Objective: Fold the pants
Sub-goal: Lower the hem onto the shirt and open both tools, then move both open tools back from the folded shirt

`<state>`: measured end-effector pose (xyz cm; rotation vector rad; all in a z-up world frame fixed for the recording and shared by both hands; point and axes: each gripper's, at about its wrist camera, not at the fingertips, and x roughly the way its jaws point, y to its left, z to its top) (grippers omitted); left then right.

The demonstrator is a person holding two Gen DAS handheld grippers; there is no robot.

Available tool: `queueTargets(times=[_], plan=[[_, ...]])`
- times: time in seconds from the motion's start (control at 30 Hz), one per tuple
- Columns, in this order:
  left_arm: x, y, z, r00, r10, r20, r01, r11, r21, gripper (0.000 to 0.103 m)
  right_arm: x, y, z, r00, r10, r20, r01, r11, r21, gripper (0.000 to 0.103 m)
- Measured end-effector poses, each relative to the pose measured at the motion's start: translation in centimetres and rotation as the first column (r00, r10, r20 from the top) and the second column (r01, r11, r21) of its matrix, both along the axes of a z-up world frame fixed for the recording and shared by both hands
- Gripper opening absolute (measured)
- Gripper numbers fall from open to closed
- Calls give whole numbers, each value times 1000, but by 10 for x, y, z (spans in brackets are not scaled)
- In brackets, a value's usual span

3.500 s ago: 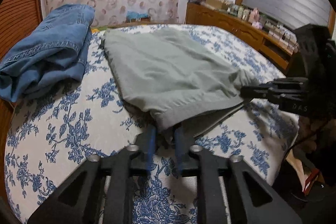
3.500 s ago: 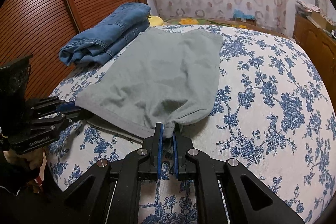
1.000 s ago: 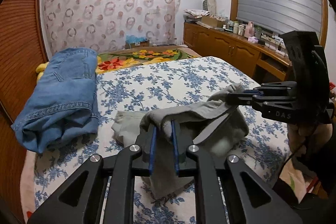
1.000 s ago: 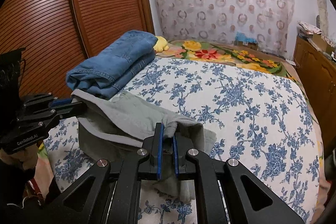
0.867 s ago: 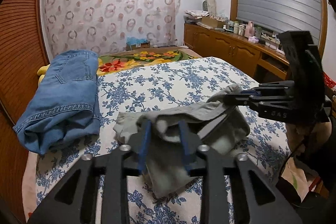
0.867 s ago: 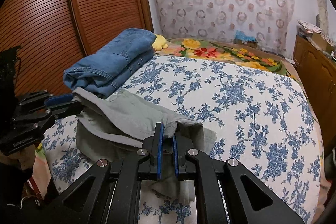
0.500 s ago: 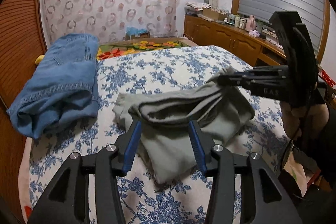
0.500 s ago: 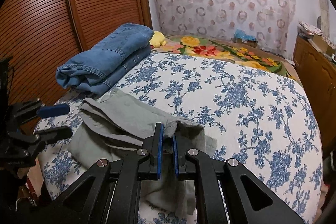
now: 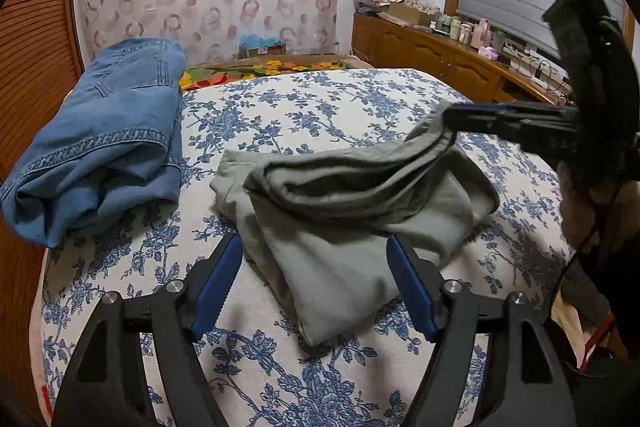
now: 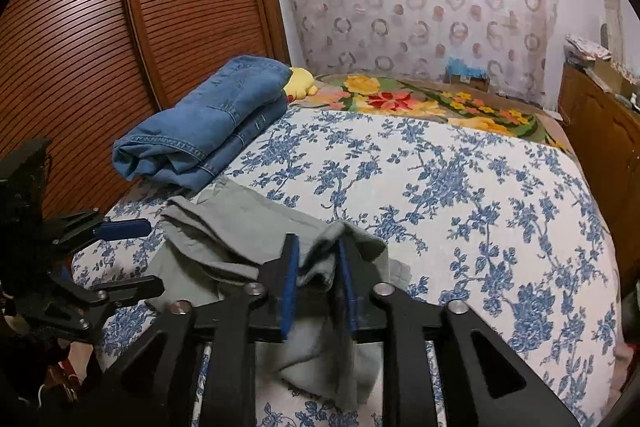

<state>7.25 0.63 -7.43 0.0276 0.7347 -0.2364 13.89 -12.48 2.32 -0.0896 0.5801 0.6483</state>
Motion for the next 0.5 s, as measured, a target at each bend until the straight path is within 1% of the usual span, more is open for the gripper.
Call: queueTargets(times=[0.07, 0.13, 0.2, 0.23, 0.27, 0.37, 0.5], plan=[[4, 0, 0, 1000, 9, -5, -9, 1000, 5, 75, -3, -6, 4, 1000, -4, 22, 4, 1000, -7, 26], [11, 0, -2, 1000, 15, -14, -15, 999, 33, 75, -4, -11, 4, 1000, 6, 26, -6, 1000, -20, 27], [17, 0, -2, 1000, 21, -14, -20, 998, 56, 75, -4, -14, 0, 1000, 8, 23, -7, 999, -41, 31], [21, 1, -3, 1000, 21, -16, -20, 998, 52, 75, -2, -15, -3, 1000, 11, 12, -10, 998, -54, 37], [23, 3, -4, 1000, 20, -20, -19, 999, 47, 75, 1, -15, -7, 1000, 13, -8, -13, 998, -68, 39], [34, 6, -6, 999, 26, -33, -25, 999, 46, 75, 13, -10, -18, 998, 23, -56, -28, 995, -99, 39], [47, 6, -11, 998, 38, -42, -34, 996, 85, 75, 34, 4, -26, 996, 28, -85, -41, 987, -156, 39]])
